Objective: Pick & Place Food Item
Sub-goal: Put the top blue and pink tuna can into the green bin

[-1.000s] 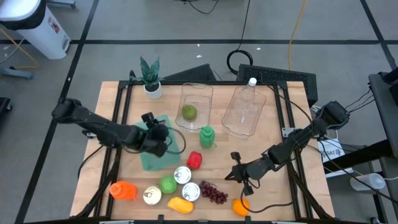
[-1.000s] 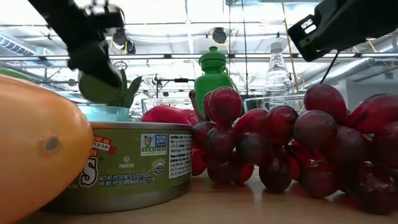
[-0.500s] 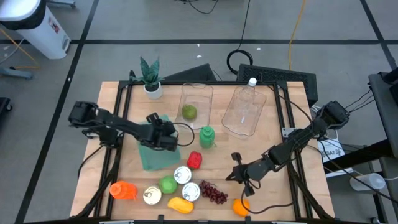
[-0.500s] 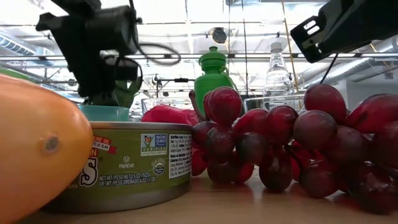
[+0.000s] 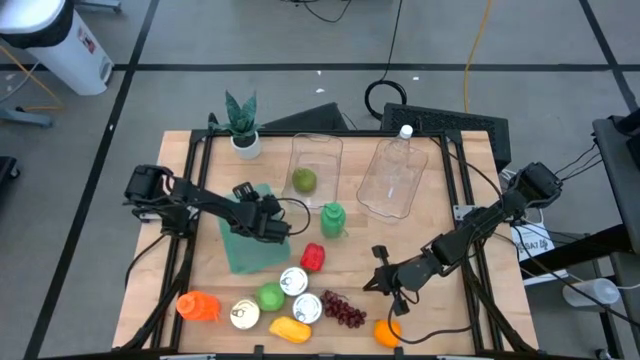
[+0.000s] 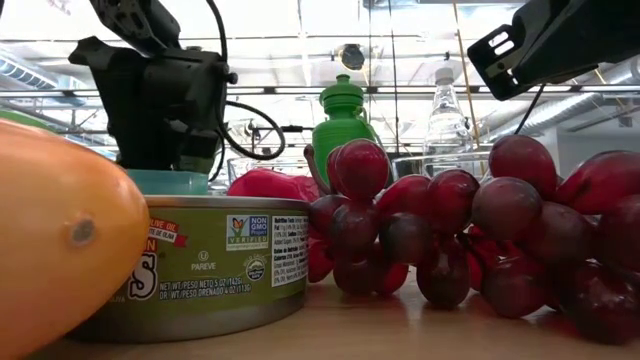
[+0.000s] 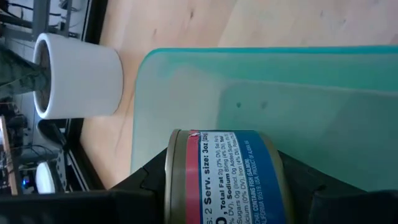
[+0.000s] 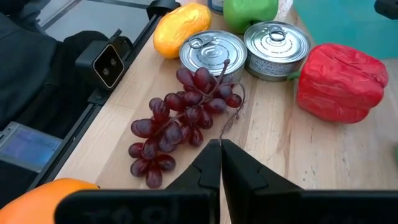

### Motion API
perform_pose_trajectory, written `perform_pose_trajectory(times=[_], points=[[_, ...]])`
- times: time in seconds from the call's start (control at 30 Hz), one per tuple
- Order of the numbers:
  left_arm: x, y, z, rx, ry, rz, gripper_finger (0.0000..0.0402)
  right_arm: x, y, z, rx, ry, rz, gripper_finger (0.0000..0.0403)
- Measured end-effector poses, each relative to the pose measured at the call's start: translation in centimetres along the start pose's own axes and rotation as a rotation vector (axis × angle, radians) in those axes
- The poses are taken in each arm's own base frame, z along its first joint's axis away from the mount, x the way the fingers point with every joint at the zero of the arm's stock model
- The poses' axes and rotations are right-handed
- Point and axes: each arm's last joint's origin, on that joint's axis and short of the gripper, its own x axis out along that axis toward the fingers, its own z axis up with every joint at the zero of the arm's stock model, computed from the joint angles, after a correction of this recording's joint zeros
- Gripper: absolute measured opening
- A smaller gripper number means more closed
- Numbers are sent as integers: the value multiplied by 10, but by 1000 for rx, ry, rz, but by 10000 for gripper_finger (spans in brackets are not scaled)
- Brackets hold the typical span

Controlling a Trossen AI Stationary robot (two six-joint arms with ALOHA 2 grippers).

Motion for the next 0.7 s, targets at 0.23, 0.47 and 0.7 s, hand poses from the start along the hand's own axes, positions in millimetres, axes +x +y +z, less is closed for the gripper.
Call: perform_pose_trajectory(times=[0.23, 0.47, 0.7], points=[[-1, -7, 5, -7, -12, -126, 272, 0, 0, 0, 0, 0, 0, 4], [-3, -10, 10, 10, -36, -193, 360, 0, 0, 0, 0, 0, 0, 4], [-6, -11, 13, 28, -25, -239, 362, 0, 0, 0, 0, 0, 0, 4]])
